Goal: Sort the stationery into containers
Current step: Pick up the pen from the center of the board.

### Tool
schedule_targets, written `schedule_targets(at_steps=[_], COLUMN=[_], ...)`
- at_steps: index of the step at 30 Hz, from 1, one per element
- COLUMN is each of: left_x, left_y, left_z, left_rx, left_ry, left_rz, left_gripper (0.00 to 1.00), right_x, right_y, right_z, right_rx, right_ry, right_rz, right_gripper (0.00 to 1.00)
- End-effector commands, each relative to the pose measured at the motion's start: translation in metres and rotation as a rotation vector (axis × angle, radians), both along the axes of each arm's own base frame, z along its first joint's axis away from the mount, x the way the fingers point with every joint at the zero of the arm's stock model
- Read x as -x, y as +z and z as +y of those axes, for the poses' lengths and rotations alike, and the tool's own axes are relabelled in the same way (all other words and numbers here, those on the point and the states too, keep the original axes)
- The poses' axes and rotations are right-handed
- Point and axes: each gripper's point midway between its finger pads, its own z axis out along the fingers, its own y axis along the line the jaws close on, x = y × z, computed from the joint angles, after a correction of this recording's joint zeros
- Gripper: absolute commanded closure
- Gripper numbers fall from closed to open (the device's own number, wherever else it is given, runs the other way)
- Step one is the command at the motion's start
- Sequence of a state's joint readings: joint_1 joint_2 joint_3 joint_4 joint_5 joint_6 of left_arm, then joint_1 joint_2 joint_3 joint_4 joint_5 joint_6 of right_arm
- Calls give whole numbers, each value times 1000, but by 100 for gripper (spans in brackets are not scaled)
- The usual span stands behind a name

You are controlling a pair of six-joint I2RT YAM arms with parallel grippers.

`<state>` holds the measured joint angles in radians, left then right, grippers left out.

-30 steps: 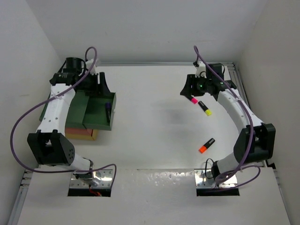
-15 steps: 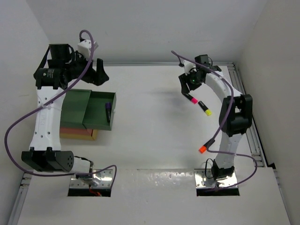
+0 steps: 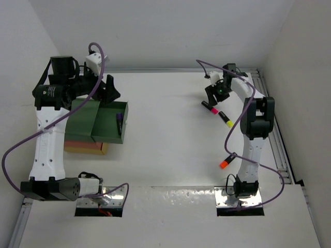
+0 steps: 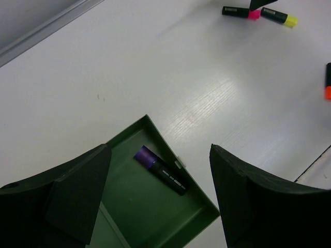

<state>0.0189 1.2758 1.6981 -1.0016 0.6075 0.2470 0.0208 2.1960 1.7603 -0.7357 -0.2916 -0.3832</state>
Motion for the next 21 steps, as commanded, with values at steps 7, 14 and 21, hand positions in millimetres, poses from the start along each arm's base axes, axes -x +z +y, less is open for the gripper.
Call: schedule_targets(at_steps=[7, 14, 21], left_x=[4, 2, 1], left_y=[4, 1, -1], left_z=[-5, -3, -1], left_rx=[1, -4, -10], left_ry=[-27, -12, -9], left_rz=[-26, -18, -28], left_gripper=[17, 17, 17], right_x=[13, 13, 23], right_y=[-29, -46, -47], right_z=[7, -2, 1], right_rx=[-21, 15, 17], right_ry=[91, 87, 145], right_rz=[64, 72, 63], right_gripper=[44, 51, 88])
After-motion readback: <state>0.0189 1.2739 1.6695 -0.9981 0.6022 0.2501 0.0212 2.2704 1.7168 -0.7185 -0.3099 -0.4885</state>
